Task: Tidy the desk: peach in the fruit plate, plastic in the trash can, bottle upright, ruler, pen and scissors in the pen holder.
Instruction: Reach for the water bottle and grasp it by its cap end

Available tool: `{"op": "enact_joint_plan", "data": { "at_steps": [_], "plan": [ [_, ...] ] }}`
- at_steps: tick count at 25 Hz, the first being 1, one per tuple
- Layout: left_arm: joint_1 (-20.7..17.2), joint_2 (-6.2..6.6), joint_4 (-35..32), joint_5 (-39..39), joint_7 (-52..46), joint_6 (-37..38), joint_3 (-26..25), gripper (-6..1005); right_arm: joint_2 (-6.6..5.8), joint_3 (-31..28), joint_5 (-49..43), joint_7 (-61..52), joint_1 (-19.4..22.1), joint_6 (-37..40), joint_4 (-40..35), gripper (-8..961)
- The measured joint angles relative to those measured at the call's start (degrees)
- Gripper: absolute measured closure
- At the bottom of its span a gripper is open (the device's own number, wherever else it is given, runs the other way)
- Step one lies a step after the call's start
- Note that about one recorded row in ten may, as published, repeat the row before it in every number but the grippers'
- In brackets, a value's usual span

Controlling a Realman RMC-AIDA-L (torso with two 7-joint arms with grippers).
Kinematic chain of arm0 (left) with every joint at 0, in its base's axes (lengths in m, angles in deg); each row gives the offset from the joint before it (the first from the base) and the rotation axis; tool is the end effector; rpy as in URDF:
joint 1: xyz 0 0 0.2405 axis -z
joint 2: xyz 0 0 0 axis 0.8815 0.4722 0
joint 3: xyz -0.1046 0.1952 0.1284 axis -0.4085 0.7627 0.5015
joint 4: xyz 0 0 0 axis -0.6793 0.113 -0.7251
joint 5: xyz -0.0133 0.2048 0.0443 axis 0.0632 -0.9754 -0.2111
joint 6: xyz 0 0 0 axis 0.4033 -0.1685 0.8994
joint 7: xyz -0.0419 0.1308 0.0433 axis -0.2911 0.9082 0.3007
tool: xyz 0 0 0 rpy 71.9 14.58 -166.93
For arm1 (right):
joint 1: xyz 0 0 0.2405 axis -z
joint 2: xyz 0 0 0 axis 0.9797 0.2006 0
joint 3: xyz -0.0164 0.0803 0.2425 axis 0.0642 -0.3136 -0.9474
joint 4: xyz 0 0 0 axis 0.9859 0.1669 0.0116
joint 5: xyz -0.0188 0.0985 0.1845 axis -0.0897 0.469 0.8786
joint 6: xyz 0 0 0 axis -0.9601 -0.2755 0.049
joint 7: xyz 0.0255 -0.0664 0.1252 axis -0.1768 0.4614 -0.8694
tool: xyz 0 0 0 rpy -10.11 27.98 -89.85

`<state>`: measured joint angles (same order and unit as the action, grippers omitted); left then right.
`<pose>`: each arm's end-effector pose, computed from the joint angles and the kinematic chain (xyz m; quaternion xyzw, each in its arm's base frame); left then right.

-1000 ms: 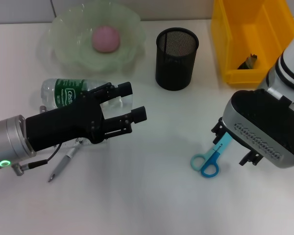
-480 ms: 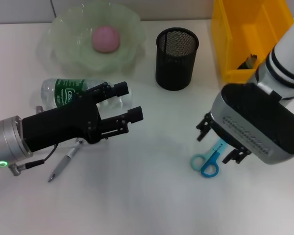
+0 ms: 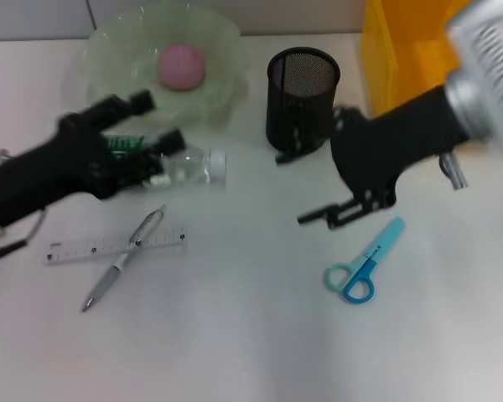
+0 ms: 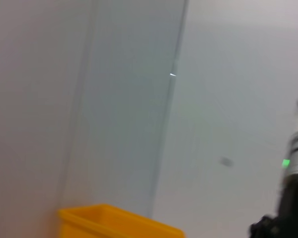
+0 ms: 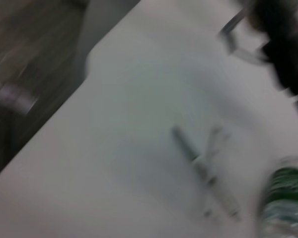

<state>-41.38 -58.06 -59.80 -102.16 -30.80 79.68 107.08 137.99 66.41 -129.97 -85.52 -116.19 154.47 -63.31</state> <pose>-0.2676 0.2932 0.0142 -0.8701 -0.1754 -0.4175 0.1944 0.1260 0.3451 0.0059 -0.9663 -0.2556 0.0162 0.0258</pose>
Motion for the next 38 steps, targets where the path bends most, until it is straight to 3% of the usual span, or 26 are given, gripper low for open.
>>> {"op": "enact_joint_plan", "data": {
  "at_steps": [4, 7, 9, 13, 18, 21, 25, 26, 27, 29, 38],
  "plan": [
    [-1.7, 0.54, -3.0, 0.0, -0.2, -1.9, -4.2, 200, 0.07, -8.3, 13.2, 0.0, 4.5, -1.8, 5.2, 258],
    [-2.0, 1.49, -4.3, -0.5, -1.0, -3.4, -4.1, 200, 0.06, -9.1, 17.7, 0.0, 6.9, -4.0, 7.7, 258],
    [-1.5, 2.46, -7.1, -4.1, -4.1, -6.0, -3.8, 200, 0.03, -9.3, 24.0, -0.2, 11.0, -7.2, 11.6, 258],
    [0.0, 2.56, -11.2, -9.4, -8.4, -8.5, -3.8, 200, -0.17, -10.9, 30.2, -0.6, 14.2, -7.5, 16.9, 258],
    [4.8, 1.8, -16.7, -19.6, -13.8, -10.7, -3.8, 200, -0.07, -17.4, 33.5, -2.6, 17.4, -3.7, 24.7, 257],
    [10.2, 0.49, -19.3, -28.8, -17.4, -11.1, -3.8, 200, -0.31, -23.5, 33.4, -3.0, 18.5, 0.2, 31.3, 257],
    [13.9, -0.37, -20.7, -35.1, -19.5, -11.2, -2.8, 199, -0.41, -26.0, 33.2, -2.9, 20.5, 1.3, 33.6, 257],
    [15.9, -0.53, -21.2, -37.9, -21.5, -11.7, -0.2, 199, -0.41, -26.9, 33.2, -2.8, 22.3, 1.5, 34.0, 257],
    [15.9, -0.53, -21.2, -37.9, -21.5, -11.7, -0.2, 199, -0.41, -26.9, 33.2, -2.8, 22.3, 1.5, 34.0, 257],
    [17.6, -0.54, -21.9, -40.0, -24.3, -13.4, 4.8, 199, -0.37, -28.0, 33.2, -2.8, 24.8, 2.6, 34.4, 257],
    [18.7, -0.83, -23.1, -41.7, -27.2, -22.4, 18.2, 200, -0.8, -31.4, 33.1, -0.6, 28.9, 6.5, 39.1, 258]
  ]
}}
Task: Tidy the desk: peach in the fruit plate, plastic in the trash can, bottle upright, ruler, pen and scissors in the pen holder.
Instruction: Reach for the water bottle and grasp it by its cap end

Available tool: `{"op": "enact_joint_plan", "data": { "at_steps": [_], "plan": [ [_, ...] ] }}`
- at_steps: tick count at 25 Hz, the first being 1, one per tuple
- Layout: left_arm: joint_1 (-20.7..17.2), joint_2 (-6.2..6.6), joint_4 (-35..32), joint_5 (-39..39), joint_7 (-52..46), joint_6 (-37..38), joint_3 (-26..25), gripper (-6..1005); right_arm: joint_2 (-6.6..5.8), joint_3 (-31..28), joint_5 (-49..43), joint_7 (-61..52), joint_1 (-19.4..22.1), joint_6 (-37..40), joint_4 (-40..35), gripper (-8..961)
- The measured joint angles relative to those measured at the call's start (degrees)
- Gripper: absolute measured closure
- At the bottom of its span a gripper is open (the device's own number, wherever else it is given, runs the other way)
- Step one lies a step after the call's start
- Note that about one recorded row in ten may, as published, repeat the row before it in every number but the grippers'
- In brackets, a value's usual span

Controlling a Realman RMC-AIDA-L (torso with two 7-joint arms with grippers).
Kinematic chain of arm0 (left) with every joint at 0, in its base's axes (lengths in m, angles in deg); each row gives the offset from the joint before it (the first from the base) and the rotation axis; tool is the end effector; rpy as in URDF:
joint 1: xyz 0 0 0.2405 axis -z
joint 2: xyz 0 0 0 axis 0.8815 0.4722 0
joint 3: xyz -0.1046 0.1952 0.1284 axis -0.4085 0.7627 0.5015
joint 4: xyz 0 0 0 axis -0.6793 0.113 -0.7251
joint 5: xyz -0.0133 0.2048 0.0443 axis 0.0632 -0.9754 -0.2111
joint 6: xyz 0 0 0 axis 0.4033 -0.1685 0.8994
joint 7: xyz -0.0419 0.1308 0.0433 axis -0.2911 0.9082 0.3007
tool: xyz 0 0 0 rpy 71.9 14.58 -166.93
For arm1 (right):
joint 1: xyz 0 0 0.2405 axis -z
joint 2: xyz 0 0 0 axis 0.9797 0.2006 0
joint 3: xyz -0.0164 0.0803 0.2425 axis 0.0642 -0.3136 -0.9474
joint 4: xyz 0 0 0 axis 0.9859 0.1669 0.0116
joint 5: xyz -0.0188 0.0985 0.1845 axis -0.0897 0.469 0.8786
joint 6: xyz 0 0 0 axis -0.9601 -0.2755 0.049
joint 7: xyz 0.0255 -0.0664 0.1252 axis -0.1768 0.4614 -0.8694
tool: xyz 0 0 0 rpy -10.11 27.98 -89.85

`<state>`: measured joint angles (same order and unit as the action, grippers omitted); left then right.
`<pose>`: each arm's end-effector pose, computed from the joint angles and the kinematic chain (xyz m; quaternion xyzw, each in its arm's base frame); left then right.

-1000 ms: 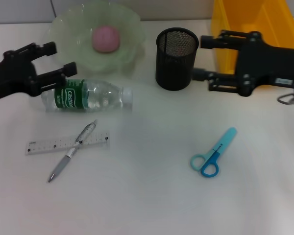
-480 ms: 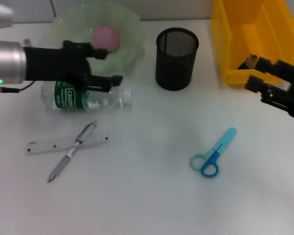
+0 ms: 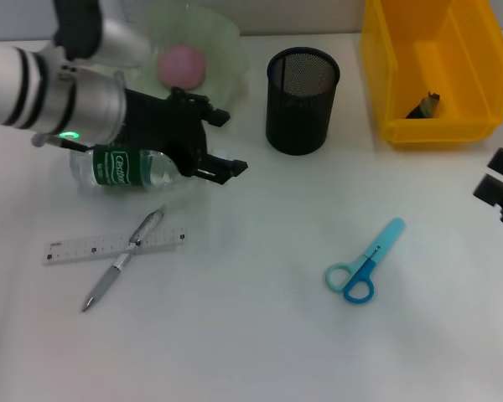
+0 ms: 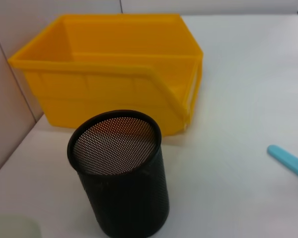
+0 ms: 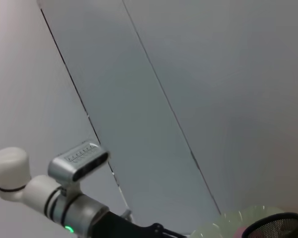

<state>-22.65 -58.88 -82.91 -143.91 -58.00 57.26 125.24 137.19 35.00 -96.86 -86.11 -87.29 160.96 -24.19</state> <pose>-0.1816 0.3936 -0.0247 -0.9881 -0.0422 -0.0062 0.1476 0.3206 0.2244 0.0443 -0.8221 0.2806 0.4405 0.2266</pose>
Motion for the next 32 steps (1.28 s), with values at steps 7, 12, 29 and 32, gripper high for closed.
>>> {"op": "enact_joint_plan", "data": {
  "at_steps": [7, 12, 29, 32],
  "plan": [
    [0.7, -0.06, 0.4, -1.8, -2.3, -7.1, 8.8, 200, 0.33, 0.2, 0.0, 2.2, 1.0, 1.5, 3.0, 258],
    [0.9, -0.21, 0.6, -3.4, -4.2, -9.5, 12.1, 200, 0.4, 0.3, -0.1, 4.3, 0.7, 2.3, 6.1, 257],
    [2.1, -0.3, 0.6, -9.2, -9.4, -12.1, 16.1, 199, 0.25, 0.3, -0.1, 6.8, -1.3, 1.9, 10.3, 258],
    [2.3, -0.31, 0.9, -9.2, -9.5, -13.4, 16.7, 199, 0.21, 0.3, -0.1, 6.8, -1.5, 1.9, 10.4, 258]
  ]
}}
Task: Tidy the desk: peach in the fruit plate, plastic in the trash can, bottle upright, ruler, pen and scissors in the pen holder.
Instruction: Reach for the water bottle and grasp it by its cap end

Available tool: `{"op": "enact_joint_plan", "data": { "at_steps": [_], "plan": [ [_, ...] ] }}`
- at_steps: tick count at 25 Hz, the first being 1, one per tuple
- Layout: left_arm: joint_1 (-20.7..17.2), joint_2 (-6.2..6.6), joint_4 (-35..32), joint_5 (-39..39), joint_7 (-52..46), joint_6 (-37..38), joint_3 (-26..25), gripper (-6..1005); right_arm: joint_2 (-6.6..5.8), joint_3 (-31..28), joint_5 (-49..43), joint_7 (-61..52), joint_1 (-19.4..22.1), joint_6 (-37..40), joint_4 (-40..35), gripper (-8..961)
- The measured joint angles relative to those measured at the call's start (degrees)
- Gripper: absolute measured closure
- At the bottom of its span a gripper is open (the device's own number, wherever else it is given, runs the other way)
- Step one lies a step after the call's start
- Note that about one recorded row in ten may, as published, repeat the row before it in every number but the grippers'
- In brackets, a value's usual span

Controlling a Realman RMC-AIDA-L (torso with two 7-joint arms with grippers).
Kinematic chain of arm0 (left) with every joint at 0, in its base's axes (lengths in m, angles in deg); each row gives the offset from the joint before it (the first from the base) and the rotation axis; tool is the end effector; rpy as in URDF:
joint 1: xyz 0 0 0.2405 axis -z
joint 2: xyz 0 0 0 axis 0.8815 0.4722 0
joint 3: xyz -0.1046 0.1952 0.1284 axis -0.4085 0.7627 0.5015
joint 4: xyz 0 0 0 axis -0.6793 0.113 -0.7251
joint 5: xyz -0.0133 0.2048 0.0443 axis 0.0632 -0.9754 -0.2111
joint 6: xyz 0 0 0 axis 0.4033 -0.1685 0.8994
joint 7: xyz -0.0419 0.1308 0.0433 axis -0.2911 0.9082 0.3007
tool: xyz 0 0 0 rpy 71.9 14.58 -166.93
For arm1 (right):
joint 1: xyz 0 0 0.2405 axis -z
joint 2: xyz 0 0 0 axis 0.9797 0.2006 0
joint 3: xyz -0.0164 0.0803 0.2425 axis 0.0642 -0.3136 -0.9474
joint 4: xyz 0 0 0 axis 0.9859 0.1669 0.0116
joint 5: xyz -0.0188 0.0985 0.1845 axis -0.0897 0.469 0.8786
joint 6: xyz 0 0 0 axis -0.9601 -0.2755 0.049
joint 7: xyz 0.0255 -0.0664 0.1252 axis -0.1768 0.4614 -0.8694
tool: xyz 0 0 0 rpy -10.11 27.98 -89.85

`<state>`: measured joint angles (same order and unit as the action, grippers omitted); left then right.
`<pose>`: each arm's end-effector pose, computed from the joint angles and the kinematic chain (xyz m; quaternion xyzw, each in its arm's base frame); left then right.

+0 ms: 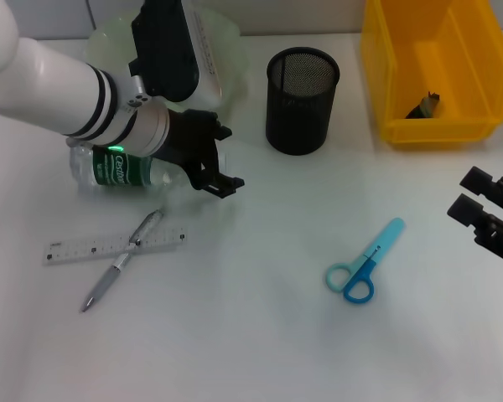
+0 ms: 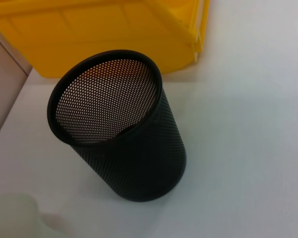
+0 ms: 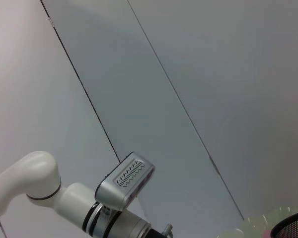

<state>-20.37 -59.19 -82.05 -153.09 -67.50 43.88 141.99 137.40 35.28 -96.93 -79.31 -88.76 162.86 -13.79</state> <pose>-0.1761 0.4012 -0.0637 -0.9776 0.0092 0.1134 0.1769 0.3160 0.2133 0.0164 -0.8078 0.2851 0.4732 0.2056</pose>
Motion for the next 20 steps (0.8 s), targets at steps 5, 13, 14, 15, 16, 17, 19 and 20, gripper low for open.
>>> {"op": "enact_joint_plan", "data": {
  "at_steps": [5, 13, 14, 15, 16, 17, 19, 20],
  "plan": [
    [0.0, 0.0, 0.2, -1.0, -0.2, -1.5, 1.4, 203, 0.07, 0.0, 0.0, 0.0, -0.1, -0.1, 0.1, 258],
    [0.4, -0.08, 1.2, -1.6, -0.6, -3.1, 2.8, 208, 0.19, -0.2, 0.0, 0.0, -0.5, -0.9, 0.1, 257],
    [0.4, -0.08, 1.3, -1.6, -0.6, -3.1, 2.8, 209, 0.19, -0.1, 0.0, 0.0, -0.6, -0.9, 0.1, 257],
    [0.5, -0.09, 1.3, -1.6, -0.6, -3.0, 2.8, 210, 0.19, -0.1, 0.0, 0.0, -0.6, -0.9, 0.1, 257],
    [0.6, -0.09, 1.3, -1.6, -0.6, -2.8, 2.8, 211, 0.19, -0.2, 0.0, 0.0, -0.6, -0.9, 0.1, 257],
    [0.7, -0.09, 1.3, -1.8, -0.8, -2.7, 2.8, 211, 0.19, -0.2, 0.0, -0.1, -0.7, -0.9, 0.1, 257],
    [0.9, -0.09, 1.0, -3.0, -2.1, -2.5, 2.8, 213, 0.15, -0.3, 0.0, -0.1, -0.7, -0.9, 0.1, 257],
    [1.0, -0.09, 0.9, -3.9, -2.9, -2.3, 2.9, 214, 0.13, -0.4, 0.0, -0.1, -0.7, -0.9, 0.1, 257]
  ]
}}
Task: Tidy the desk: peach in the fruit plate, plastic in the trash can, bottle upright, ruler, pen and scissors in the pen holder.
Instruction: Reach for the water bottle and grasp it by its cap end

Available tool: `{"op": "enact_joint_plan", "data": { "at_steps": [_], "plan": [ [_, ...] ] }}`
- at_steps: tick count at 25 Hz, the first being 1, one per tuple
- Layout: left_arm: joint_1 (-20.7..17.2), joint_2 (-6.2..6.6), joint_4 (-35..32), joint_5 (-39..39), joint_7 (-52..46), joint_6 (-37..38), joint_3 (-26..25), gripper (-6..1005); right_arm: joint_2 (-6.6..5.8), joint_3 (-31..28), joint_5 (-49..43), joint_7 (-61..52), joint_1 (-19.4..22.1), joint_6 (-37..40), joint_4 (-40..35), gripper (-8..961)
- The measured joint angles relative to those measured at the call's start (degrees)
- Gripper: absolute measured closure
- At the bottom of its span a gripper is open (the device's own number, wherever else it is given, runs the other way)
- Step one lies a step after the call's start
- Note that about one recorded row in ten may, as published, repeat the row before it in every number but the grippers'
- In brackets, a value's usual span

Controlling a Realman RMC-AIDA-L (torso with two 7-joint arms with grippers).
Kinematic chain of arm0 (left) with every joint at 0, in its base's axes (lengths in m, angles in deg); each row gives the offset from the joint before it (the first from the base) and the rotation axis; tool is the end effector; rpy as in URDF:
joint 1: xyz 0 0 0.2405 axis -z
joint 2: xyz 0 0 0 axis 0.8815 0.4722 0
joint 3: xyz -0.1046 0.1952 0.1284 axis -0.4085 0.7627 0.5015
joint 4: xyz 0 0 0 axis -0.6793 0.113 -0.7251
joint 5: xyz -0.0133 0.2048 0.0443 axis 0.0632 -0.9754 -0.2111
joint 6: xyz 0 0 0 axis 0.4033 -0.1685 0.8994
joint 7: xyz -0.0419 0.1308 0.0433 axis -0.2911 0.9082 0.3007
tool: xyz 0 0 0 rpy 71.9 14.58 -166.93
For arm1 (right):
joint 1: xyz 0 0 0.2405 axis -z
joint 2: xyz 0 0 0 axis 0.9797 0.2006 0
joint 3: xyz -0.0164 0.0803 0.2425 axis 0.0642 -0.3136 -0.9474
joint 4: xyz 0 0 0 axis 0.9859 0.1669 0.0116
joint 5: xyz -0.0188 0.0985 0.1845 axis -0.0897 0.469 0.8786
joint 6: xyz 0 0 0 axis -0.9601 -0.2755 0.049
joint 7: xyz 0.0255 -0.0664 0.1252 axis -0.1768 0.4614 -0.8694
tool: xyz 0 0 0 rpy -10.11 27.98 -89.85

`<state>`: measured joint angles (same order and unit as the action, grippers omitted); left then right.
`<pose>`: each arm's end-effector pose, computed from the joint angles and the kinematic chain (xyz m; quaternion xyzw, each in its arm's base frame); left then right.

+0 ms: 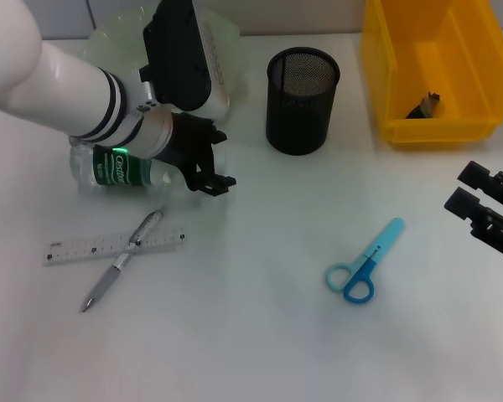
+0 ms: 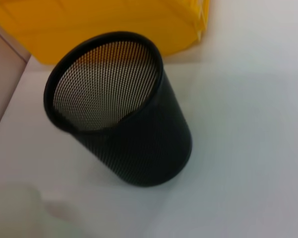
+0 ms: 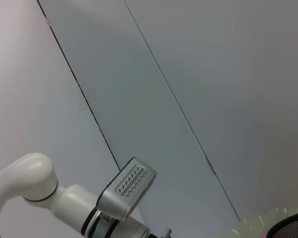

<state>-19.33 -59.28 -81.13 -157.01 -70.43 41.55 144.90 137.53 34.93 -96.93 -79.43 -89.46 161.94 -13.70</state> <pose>-0.1778 0.4040 -0.0695 -0.9712 0.0213 0.1474 0.1860 0.3151 0.2185 0.0155 -0.8072 0.2861 0.4720 0.2092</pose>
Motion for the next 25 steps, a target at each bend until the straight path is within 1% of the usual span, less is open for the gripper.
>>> {"op": "enact_joint_plan", "data": {
  "at_steps": [2, 5, 25],
  "plan": [
    [0.5, 0.0, 0.0, -1.6, -1.6, 0.4, 0.4, 215, -0.01, 0.0, 0.0, 0.0, -0.1, 0.0, 0.0, 257],
    [1.0, 0.0, 0.1, -2.8, -3.4, 0.9, 1.3, 340, -0.02, 0.1, 0.0, 0.0, -0.2, -0.3, 0.0, 257],
    [1.6, 0.0, 0.3, -4.0, -4.9, 0.6, 1.4, 358, 0.05, 0.4, 0.0, 0.0, -0.5, -0.6, 0.0, 256]
  ]
}}
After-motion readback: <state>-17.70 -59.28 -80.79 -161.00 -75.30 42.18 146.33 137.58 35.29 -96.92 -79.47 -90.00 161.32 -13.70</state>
